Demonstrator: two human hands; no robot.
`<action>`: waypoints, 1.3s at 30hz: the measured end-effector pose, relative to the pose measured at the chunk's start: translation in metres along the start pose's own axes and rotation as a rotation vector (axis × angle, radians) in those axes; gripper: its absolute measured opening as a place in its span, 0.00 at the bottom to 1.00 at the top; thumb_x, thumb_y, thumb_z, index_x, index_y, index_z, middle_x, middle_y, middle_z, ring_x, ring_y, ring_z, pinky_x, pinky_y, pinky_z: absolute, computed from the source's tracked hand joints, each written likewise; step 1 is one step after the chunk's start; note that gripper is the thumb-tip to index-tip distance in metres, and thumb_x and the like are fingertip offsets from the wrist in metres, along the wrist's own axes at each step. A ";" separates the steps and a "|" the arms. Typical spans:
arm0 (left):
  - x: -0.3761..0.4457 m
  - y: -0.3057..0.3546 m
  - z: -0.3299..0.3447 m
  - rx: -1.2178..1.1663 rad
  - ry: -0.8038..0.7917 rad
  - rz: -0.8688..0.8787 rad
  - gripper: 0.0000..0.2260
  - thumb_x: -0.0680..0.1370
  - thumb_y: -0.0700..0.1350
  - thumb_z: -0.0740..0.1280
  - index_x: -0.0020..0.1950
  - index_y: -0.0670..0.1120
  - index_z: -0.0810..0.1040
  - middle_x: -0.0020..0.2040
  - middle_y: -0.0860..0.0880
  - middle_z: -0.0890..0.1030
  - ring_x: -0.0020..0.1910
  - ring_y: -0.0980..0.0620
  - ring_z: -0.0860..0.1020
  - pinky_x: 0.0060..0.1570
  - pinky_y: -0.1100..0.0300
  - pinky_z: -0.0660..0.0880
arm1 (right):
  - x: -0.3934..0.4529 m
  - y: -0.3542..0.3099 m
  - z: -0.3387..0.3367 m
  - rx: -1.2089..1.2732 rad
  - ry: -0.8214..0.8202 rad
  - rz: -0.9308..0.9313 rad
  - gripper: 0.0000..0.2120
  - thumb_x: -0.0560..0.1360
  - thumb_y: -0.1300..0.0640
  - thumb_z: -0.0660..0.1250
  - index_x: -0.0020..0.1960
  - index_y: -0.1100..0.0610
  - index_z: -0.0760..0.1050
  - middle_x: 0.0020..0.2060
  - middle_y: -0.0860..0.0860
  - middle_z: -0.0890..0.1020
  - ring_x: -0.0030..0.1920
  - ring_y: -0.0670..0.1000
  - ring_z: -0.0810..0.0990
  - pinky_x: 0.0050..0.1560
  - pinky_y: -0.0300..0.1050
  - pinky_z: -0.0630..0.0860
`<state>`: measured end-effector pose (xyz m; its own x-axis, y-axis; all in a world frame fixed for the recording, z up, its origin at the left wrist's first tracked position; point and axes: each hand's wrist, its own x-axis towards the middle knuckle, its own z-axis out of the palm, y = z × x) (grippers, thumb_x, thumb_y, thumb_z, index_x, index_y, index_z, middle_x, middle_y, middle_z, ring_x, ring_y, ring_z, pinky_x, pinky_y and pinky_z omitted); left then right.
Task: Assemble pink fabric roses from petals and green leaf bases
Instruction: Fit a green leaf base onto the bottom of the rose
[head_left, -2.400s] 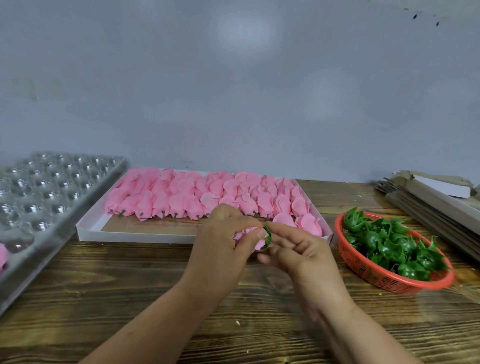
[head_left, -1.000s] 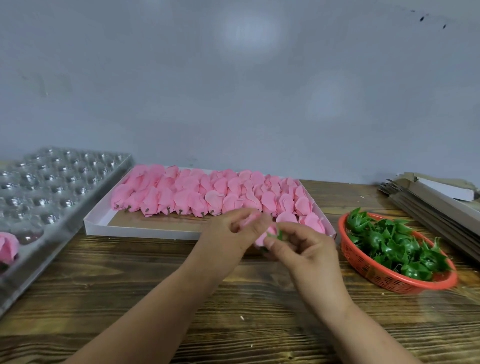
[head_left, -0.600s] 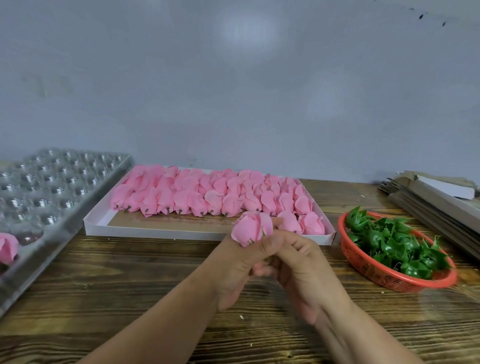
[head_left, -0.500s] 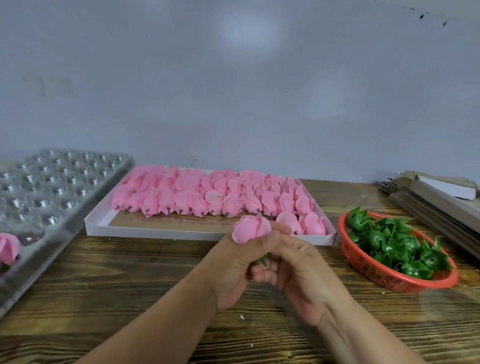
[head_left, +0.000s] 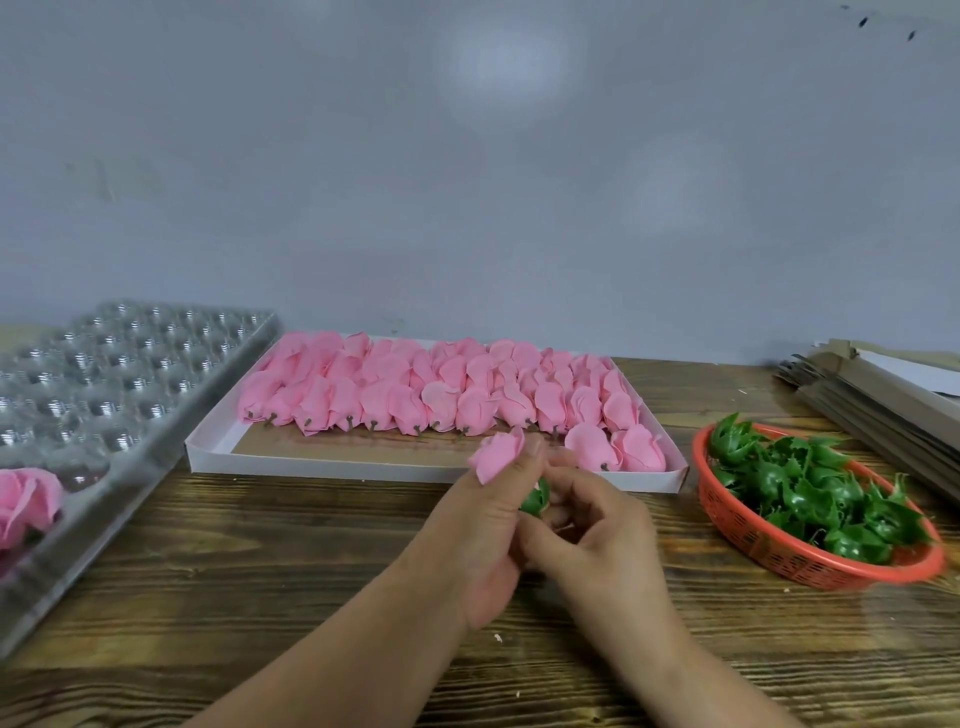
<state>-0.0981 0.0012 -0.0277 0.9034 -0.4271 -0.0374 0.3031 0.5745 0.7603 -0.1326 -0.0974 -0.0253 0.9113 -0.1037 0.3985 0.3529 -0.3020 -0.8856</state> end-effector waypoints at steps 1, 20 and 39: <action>0.000 -0.002 0.000 0.016 -0.004 0.009 0.18 0.68 0.52 0.71 0.50 0.40 0.82 0.46 0.41 0.83 0.45 0.47 0.83 0.44 0.55 0.81 | 0.000 -0.001 0.000 -0.005 0.006 -0.009 0.06 0.64 0.62 0.73 0.41 0.58 0.80 0.29 0.61 0.77 0.29 0.51 0.71 0.33 0.58 0.74; -0.027 0.056 -0.010 0.789 -0.346 -0.097 0.13 0.83 0.46 0.56 0.53 0.40 0.76 0.47 0.36 0.78 0.50 0.42 0.77 0.66 0.41 0.69 | 0.010 -0.003 -0.011 0.672 -0.350 0.450 0.10 0.56 0.59 0.74 0.33 0.61 0.75 0.25 0.57 0.74 0.21 0.47 0.69 0.21 0.40 0.71; -0.089 0.177 -0.086 1.435 0.337 0.117 0.02 0.73 0.46 0.73 0.42 0.50 0.81 0.31 0.55 0.82 0.29 0.61 0.78 0.32 0.69 0.73 | -0.003 0.007 0.009 0.435 -0.383 0.438 0.22 0.61 0.64 0.70 0.55 0.65 0.75 0.35 0.63 0.81 0.29 0.54 0.79 0.27 0.40 0.78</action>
<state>-0.0986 0.2004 0.0543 0.9882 -0.1338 0.0750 -0.1452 -0.6585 0.7384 -0.1306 -0.0905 -0.0350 0.9707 0.2340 -0.0554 -0.0816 0.1039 -0.9912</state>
